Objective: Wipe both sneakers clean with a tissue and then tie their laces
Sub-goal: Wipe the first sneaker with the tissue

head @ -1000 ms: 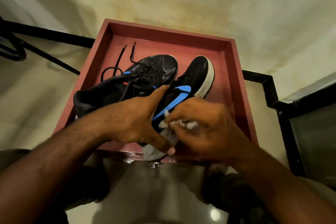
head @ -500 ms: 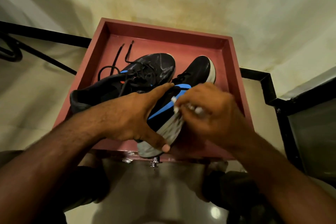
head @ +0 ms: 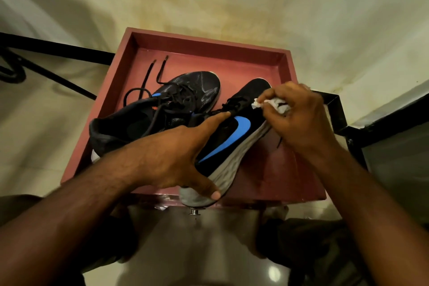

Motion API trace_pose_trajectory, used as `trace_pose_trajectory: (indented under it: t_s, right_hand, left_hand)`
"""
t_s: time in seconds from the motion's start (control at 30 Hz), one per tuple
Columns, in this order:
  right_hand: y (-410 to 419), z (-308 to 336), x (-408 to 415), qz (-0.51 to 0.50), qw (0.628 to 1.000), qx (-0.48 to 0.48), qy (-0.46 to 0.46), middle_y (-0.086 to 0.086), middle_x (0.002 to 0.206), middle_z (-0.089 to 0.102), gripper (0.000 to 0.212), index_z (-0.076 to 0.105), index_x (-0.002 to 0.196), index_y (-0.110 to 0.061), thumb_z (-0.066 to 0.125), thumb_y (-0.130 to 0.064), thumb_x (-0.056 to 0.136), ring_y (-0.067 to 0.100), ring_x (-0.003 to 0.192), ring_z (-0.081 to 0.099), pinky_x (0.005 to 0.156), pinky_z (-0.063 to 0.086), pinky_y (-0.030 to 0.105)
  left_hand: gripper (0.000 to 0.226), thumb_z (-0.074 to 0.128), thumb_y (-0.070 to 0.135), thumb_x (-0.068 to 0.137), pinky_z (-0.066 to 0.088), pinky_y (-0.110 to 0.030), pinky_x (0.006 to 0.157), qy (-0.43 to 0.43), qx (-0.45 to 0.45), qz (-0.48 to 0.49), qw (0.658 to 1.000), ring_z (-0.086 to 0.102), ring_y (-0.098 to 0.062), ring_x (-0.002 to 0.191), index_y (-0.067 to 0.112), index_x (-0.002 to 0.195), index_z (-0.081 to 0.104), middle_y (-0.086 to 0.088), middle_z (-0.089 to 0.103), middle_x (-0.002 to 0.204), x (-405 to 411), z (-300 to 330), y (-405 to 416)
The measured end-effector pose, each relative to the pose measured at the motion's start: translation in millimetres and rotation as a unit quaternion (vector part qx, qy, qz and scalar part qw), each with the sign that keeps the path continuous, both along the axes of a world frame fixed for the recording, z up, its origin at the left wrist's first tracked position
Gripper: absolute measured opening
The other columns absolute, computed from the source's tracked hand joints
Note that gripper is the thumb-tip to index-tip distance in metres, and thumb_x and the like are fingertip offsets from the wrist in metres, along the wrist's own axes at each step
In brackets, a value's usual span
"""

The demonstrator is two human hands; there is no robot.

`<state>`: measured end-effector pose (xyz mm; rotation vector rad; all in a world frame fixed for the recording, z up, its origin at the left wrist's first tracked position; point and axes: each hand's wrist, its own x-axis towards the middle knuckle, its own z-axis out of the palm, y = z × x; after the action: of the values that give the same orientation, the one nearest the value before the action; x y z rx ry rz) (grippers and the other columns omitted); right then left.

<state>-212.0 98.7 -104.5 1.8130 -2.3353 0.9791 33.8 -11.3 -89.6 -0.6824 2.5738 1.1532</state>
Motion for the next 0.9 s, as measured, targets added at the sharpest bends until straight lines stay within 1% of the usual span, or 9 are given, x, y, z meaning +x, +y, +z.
trace_pose_trajectory:
  t_s: [0.13, 0.23, 0.3, 0.4, 0.5, 0.6, 0.67, 0.8, 0.9]
  right_hand:
    - [1.7, -1.3, 32.7, 0.151, 0.988, 0.025, -0.028, -0.005, 0.097, 0.072, 0.013, 0.076, 0.099, -0.016, 0.073, -0.009, 0.088, 0.014, 0.092, 0.063, 0.083, 0.051, 0.034]
    - [-4.8, 0.3, 26.0, 0.151, 0.988, 0.019, -0.041, -0.005, 0.097, 0.073, 0.014, 0.077, 0.1, -0.015, 0.073, -0.008, 0.089, 0.016, 0.091, 0.066, 0.082, 0.053, 0.04]
    - [-6.8, -0.3, 19.3, 0.136, 0.99, 0.005, -0.031, -0.004, 0.096, 0.074, 0.016, 0.078, 0.099, -0.015, 0.072, -0.006, 0.087, 0.015, 0.09, 0.067, 0.082, 0.054, 0.042]
    - [-5.4, 0.3, 25.5, 0.139, 0.99, 0.001, -0.033, -0.004, 0.095, 0.073, 0.016, 0.078, 0.098, -0.015, 0.071, -0.005, 0.087, 0.013, 0.09, 0.067, 0.084, 0.054, 0.043]
    - [-0.2, 7.8, 33.2, 0.128, 0.988, -0.002, -0.082, -0.006, 0.093, 0.074, 0.015, 0.08, 0.098, -0.017, 0.074, -0.009, 0.087, 0.013, 0.089, 0.068, 0.08, 0.055, 0.041]
    - [8.6, 13.0, 45.5, 0.178, 0.977, 0.017, -0.12, -0.006, 0.092, 0.074, 0.014, 0.081, 0.097, -0.018, 0.078, -0.009, 0.086, 0.012, 0.088, 0.068, 0.077, 0.055, 0.031]
    - [9.7, 9.4, 49.7, 0.194, 0.978, 0.03, -0.073, -0.009, 0.094, 0.075, 0.014, 0.081, 0.098, -0.021, 0.077, -0.013, 0.086, 0.011, 0.089, 0.065, 0.079, 0.052, 0.028]
    - [1.4, 2.1, 23.1, 0.021, 1.0, -0.017, -0.011, -0.011, 0.095, 0.075, 0.017, 0.08, 0.095, -0.027, 0.073, -0.015, 0.086, 0.014, 0.089, 0.059, 0.082, 0.048, 0.034]
    - [10.1, 5.9, 34.3, 0.037, 0.999, 0.005, -0.037, -0.01, 0.094, 0.076, 0.016, 0.081, 0.097, -0.03, 0.075, -0.02, 0.086, 0.017, 0.092, 0.062, 0.08, 0.052, 0.036]
  left_hand:
    - [0.137, 0.094, 0.056, 0.06, 0.062, -0.034, 0.087, -0.005, 0.034, 0.005, 0.999, 0.075, -0.008, 0.093, 0.063, 0.152, -0.008, 0.012, 0.07, 0.122, 0.3, -3.2, -6.6]
    - [0.136, 0.097, 0.046, 0.062, 0.064, -0.027, 0.073, -0.002, 0.055, 0.013, 0.998, 0.075, -0.005, 0.084, 0.061, 0.154, -0.002, 0.012, 0.063, 0.128, 0.3, -1.2, -7.9]
    - [0.136, 0.097, 0.043, 0.062, 0.064, -0.027, 0.071, 0.003, 0.061, 0.011, 0.998, 0.074, -0.009, 0.088, 0.061, 0.155, 0.0, 0.011, 0.057, 0.138, -1.3, 0.5, -6.6]
    - [0.136, 0.097, 0.049, 0.06, 0.057, -0.033, 0.098, 0.001, 0.03, -0.006, 1.0, 0.063, -0.009, 0.117, 0.056, 0.157, 0.001, 0.013, 0.052, 0.148, -0.9, 4.2, -6.5]
    - [0.135, 0.096, 0.052, 0.059, 0.047, -0.035, 0.111, -0.001, 0.02, -0.013, 1.0, 0.055, -0.009, 0.127, 0.052, 0.158, 0.005, 0.017, 0.052, 0.147, 0.7, 7.8, -8.2]
    - [0.125, 0.091, 0.058, 0.066, 0.046, -0.031, 0.108, 0.008, 0.005, -0.003, 1.0, 0.055, -0.009, 0.126, 0.047, 0.159, 0.009, 0.016, 0.052, 0.146, 1.2, 8.6, -6.4]
    - [0.112, 0.083, 0.065, 0.072, 0.047, -0.029, 0.104, 0.028, -0.011, 0.022, 0.999, 0.058, -0.01, 0.124, 0.045, 0.158, 0.015, 0.013, 0.054, 0.144, 1.7, 6.7, -3.1]
    - [0.111, 0.082, 0.07, 0.068, 0.051, -0.032, 0.103, 0.051, -0.017, 0.053, 0.997, 0.062, -0.011, 0.118, 0.049, 0.155, 0.018, 0.01, 0.058, 0.141, 3.6, 2.7, 5.7]
    - [0.115, 0.084, 0.069, 0.066, 0.055, -0.031, 0.096, 0.048, -0.033, 0.051, 0.997, 0.066, -0.012, 0.109, 0.047, 0.156, 0.015, 0.007, 0.063, 0.134, 2.7, 1.9, 10.1]
